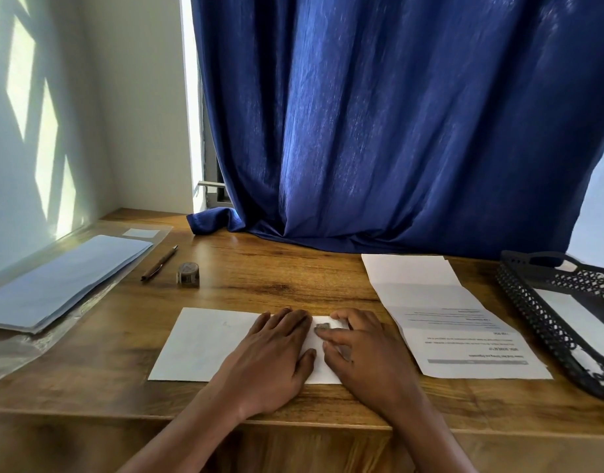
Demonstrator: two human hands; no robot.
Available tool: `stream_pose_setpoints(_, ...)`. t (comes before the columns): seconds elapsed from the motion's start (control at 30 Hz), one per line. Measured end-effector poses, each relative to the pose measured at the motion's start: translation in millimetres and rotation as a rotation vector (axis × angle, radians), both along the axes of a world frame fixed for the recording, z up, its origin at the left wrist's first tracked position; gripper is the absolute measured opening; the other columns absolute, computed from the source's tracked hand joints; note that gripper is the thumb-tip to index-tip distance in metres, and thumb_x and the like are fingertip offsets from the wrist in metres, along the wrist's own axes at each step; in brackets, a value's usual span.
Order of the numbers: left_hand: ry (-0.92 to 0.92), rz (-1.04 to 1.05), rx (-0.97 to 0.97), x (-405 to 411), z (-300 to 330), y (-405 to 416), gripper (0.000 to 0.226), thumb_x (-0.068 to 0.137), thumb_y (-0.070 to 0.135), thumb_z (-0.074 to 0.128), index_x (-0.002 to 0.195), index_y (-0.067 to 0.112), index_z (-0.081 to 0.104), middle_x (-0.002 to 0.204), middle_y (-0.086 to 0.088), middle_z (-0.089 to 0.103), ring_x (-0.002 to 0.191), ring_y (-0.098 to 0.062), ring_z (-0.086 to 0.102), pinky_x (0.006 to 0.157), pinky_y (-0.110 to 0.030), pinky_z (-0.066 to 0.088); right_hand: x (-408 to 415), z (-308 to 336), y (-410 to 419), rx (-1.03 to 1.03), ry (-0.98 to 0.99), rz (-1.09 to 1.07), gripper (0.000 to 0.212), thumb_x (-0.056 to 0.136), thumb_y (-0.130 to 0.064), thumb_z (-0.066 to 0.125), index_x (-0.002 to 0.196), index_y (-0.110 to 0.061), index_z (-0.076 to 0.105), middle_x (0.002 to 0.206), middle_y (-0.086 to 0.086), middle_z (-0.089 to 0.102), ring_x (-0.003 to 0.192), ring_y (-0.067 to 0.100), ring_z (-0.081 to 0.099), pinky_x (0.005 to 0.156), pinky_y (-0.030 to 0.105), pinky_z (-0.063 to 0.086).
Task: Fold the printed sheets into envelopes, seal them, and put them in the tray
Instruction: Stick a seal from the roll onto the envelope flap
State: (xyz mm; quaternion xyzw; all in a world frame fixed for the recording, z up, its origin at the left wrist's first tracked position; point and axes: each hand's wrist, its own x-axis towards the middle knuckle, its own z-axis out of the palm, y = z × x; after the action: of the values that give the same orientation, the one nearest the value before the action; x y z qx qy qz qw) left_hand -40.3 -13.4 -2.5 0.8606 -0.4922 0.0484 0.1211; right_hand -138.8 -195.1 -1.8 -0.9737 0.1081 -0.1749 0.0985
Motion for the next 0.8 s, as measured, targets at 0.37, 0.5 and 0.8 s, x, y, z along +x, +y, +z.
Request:
stream_pose_setpoints(0.37, -0.003, -0.004, 0.005, 0.3, 0.2, 0.2, 0.067, 0.107, 0.059, 0.016, 0.166, 0.027, 0.008, 0.173, 0.009, 0.004, 0.157, -0.005, -0.005, 0.120, -0.024, -0.012, -0.5, 0.4, -0.2, 0.040, -0.019, -0.047, 0.057, 0.088, -0.068, 0.028, 0.136, -0.053, 0.055, 0.150, -0.022, 0.042, 0.136, 0.003, 0.037, 0.108, 0.031, 0.037)
stream_pose_setpoints(0.5, -0.009, -0.006, 0.001, 1.0, -1.7, 0.0, 0.067, 0.107, 0.059, 0.016, 0.166, 0.027, 0.008, 0.173, 0.009, 0.004, 0.157, -0.005, -0.005, 0.120, -0.024, -0.013, 1.1, -0.7, 1.0, -0.045, 0.043, -0.080, 0.056, 0.093, -0.065, 0.028, 0.145, -0.052, 0.045, 0.156, -0.017, 0.038, 0.143, 0.009, 0.032, 0.113, 0.037, 0.029)
stream_pose_setpoints(0.8, -0.024, -0.011, -0.043, 1.5, -4.1, -0.4, 0.067, 0.107, 0.058, 0.017, 0.166, 0.027, 0.007, 0.173, 0.008, 0.004, 0.157, -0.006, -0.005, 0.121, -0.024, -0.011, -1.9, 2.8, -0.6, 0.016, -0.033, -0.096, 0.049, 0.091, -0.061, 0.038, 0.129, -0.044, 0.064, 0.140, -0.021, 0.049, 0.130, 0.005, 0.043, 0.106, 0.032, 0.033)
